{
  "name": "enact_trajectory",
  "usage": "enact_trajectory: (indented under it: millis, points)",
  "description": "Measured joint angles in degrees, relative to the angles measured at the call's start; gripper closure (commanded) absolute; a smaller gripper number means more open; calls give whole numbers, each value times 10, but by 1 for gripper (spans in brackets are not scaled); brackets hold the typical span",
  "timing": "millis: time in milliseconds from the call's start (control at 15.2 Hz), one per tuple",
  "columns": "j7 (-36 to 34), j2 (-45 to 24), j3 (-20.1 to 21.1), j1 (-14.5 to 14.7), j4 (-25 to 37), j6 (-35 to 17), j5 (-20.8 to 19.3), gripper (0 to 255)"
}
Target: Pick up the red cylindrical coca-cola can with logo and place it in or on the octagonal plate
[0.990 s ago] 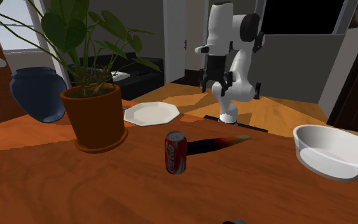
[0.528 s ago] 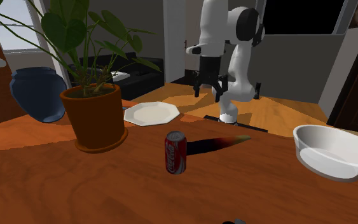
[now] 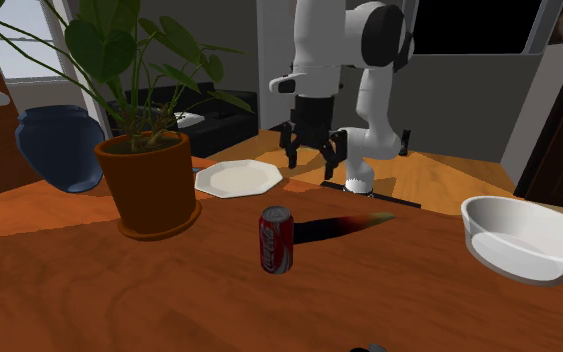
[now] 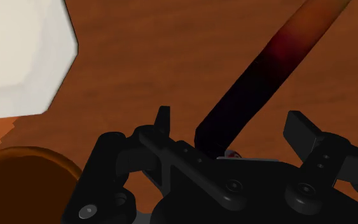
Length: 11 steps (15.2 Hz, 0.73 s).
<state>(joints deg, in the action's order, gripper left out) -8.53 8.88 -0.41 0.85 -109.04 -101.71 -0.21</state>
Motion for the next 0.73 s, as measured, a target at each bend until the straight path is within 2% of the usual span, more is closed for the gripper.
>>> enact_trajectory:
  millis: [330, 660, 726]
  points:
    - [-4, -121, 3, 3, 140, 26, -2, 0]
    - [-4, -269, 4, 5, 339, 84, -4, 0]
    - [-4, -280, 4, 5, 351, 86, -4, 0]
